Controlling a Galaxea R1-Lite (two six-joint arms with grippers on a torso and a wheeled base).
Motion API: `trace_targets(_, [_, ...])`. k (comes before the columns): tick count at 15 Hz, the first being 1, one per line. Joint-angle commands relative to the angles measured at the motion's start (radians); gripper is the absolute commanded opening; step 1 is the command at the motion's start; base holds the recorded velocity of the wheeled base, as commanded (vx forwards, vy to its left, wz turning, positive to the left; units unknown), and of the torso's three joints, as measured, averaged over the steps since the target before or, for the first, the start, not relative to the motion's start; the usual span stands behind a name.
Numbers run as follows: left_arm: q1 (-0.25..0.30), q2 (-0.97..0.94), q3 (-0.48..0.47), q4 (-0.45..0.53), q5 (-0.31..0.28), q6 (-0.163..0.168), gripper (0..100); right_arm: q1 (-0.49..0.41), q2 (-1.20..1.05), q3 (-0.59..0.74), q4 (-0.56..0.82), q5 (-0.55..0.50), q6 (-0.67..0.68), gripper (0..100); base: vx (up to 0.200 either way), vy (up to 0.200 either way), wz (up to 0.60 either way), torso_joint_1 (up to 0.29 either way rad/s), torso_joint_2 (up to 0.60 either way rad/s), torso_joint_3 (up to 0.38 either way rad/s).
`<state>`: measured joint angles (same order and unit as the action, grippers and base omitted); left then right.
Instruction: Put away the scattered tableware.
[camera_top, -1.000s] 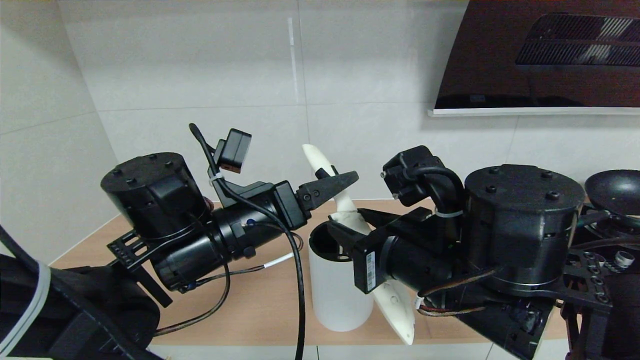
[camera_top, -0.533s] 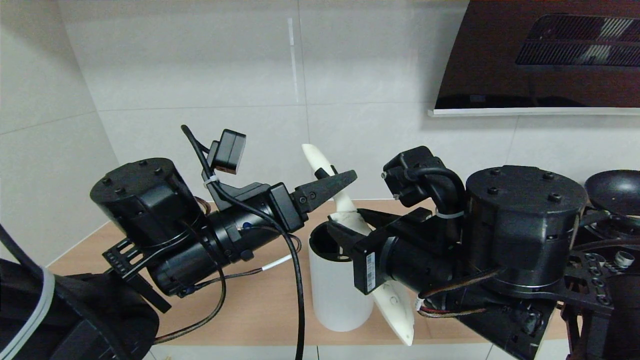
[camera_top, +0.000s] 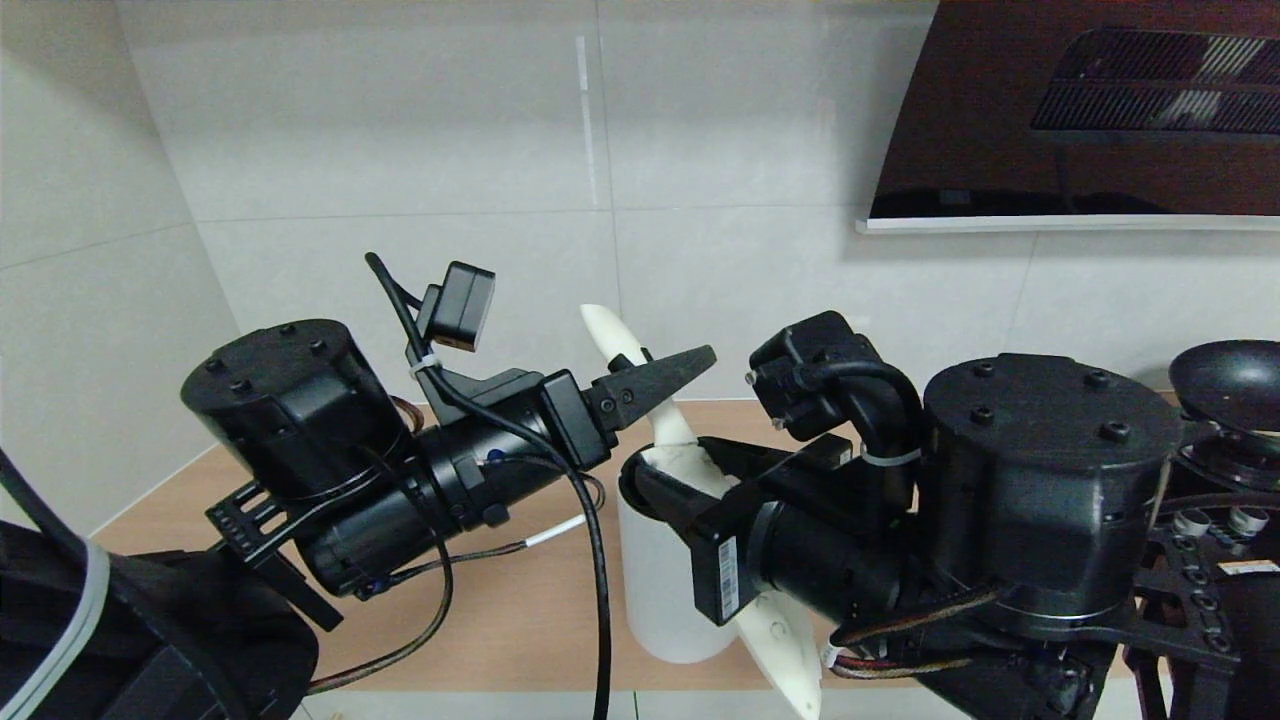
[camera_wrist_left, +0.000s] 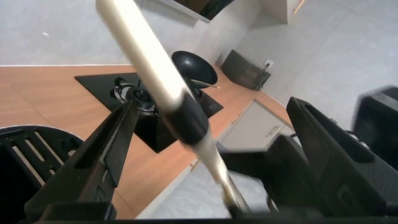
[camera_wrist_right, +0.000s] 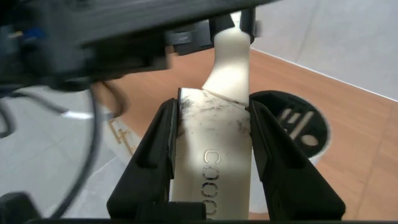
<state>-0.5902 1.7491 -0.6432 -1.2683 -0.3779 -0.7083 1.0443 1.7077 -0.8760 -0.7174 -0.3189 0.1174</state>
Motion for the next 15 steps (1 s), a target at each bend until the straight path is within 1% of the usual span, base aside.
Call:
trace_targets(1, [-0.002, -0.003, 0.000, 0.000, 0.001, 0.000, 0, 0.007, 0.003, 0.003, 0.000, 0.000, 0.001, 0, 0.000, 0.000, 0.00, 0.000, 0.00, 0.000])
trace_targets(9, [-0.003, -0.003, 0.000, -0.005, 0.002, 0.000, 0, 0.007, -0.003, 0.003, -0.002, 0.000, 0.002, 0, 0.000, 0.000, 0.00, 0.000, 0.00, 0.000])
trace_targets(11, [-0.003, 0.001, 0.004, -0.046, 0.001, -0.002, 0, 0.007, -0.002, 0.003, -0.002, 0.000, 0.002, 0, 0.000, 0.000, 0.00, 0.000, 0.00, 0.000])
trace_targets(14, [-0.003, 0.001, 0.007, -0.056, 0.001, 0.000, 0, 0.007, 0.000, 0.002, -0.002, -0.002, 0.002, 0, 0.000, 0.000, 0.00, 0.000, 0.00, 0.000])
trace_targets(15, [-0.002, 0.000, 0.007, -0.057, 0.001, 0.000, 0, 0.007, 0.000, 0.002, -0.002, -0.002, 0.002, 100, 0.000, 0.000, 0.00, 0.000, 0.00, 0.000])
